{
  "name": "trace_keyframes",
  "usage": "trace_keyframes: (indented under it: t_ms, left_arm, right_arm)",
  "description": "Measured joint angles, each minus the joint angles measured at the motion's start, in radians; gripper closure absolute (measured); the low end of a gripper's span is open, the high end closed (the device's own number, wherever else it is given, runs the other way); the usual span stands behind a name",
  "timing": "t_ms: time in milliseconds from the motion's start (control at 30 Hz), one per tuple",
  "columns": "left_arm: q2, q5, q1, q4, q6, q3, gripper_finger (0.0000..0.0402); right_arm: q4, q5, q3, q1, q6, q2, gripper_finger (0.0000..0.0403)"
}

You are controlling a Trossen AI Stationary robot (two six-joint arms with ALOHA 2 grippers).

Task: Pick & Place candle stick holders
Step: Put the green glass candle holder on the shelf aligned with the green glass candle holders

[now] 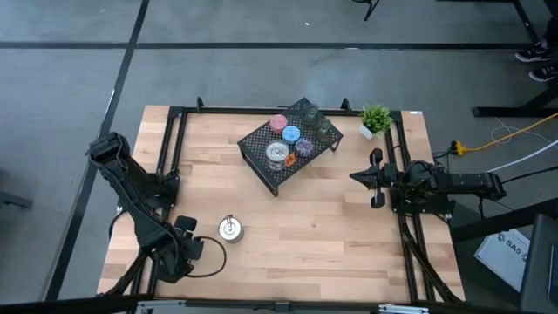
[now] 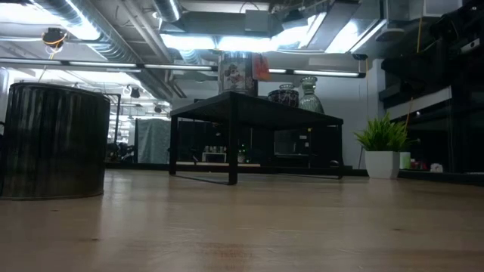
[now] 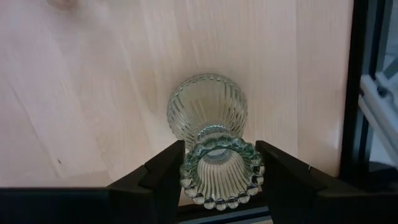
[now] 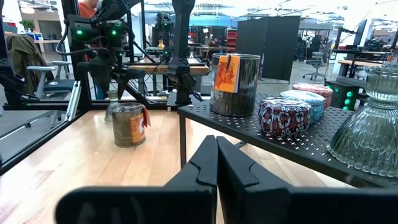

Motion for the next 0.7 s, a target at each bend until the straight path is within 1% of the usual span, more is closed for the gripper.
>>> trace_keyframes:
  t_ms: [133, 200, 300, 600, 700]
  left_arm:
    - [-0.030, 0.001, 0.034, 0.000, -0.008, 0.000, 0.0220]
    - [-0.048, 0.017, 0.063, 0.000, -0.008, 0.000, 0.0220]
    - [-0.079, 0.053, 0.123, -0.001, -0.012, 0.000, 0.0220]
    - [-0.176, 0.059, 0.299, -0.008, -0.015, 0.000, 0.0221]
    - [-0.205, 0.083, 0.341, -0.008, -0.015, 0.000, 0.0221]
  right_arm:
    - [0.000, 0.000, 0.000, 0.000, 0.000, 0.000, 0.0402]
    - [0.000, 0.000, 0.000, 0.000, 0.000, 0.000, 0.0402]
    - [0.000, 0.000, 0.000, 0.000, 0.000, 0.000, 0.0402]
    - [0.000, 0.000, 0.000, 0.000, 0.000, 0.000, 0.0402]
    - [0.000, 0.000, 0.000, 0.000, 0.000, 0.000, 0.0402]
